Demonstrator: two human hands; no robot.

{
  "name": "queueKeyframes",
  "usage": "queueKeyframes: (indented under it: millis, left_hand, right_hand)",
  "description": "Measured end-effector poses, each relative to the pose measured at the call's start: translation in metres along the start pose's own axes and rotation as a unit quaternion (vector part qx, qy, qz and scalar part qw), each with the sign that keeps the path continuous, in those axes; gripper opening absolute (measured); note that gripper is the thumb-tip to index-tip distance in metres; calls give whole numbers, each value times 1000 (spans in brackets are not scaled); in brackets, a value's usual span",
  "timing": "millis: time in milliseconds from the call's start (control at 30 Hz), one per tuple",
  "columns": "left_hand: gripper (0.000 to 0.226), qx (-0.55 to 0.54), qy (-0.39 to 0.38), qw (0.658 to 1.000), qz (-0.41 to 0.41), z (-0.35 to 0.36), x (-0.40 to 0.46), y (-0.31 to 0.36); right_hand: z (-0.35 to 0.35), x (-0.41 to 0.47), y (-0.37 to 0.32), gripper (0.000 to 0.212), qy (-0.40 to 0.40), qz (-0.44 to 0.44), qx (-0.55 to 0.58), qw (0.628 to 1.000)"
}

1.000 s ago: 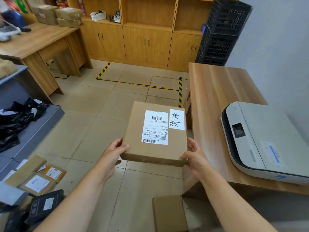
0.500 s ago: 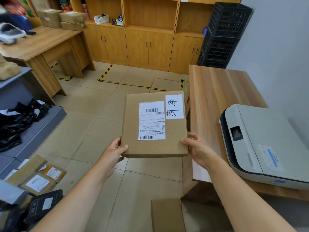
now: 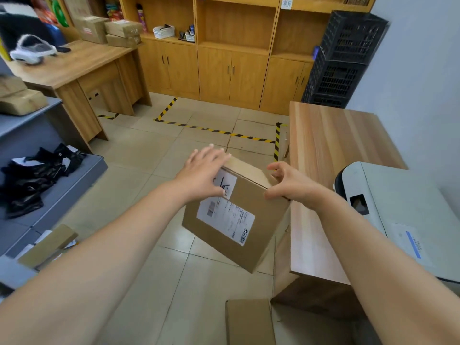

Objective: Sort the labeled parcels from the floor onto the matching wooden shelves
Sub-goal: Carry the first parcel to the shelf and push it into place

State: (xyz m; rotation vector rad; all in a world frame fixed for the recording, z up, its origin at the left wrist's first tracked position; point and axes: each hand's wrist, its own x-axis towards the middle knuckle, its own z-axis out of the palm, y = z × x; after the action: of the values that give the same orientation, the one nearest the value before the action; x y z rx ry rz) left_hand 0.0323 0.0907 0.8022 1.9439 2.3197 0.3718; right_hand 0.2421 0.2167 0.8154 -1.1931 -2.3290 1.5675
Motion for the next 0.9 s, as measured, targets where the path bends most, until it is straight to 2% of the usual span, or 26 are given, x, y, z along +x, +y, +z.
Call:
queueKeyframes:
  millis: [167,300,367,433,500,633,700,800,900]
  left_hand:
    - [88,-21,-142,990,-20,-7,7,-2]
    - [93,-166,-269,946,-68,-4,3,-4]
    - [94,-225,-287,928,-77,0,0,-5]
    - [88,-270,-282,917,-83,5,-5,-8]
    - [77,-328,-275,898,-103,12,-8,-12]
    - [64,-424,-249,854,-169,25,-17,-24]
    - [60,-467,-210,831,-218,36,-23,-32]
    - [46,-550,-130,774,-285,54,-35,-43]
    - [45,-626,-76,702,-330,68,-41,-56]
  right_hand:
    - [-6,5,-16,84,-82,-3,-84,993]
    - [-8,8,-20,80,-145,-3,-127,981]
    - [-9,10,-21,77,-173,-7,-146,974]
    - [-9,11,-19,75,-180,-8,-152,972]
    - [-10,12,-13,71,-153,-18,-127,980]
    - [-14,14,4,67,-47,-53,2,997]
    - [-16,17,17,64,26,-48,69,996]
    - [-14,22,41,61,119,-5,160,980]
    - [-9,27,60,63,160,25,214,963]
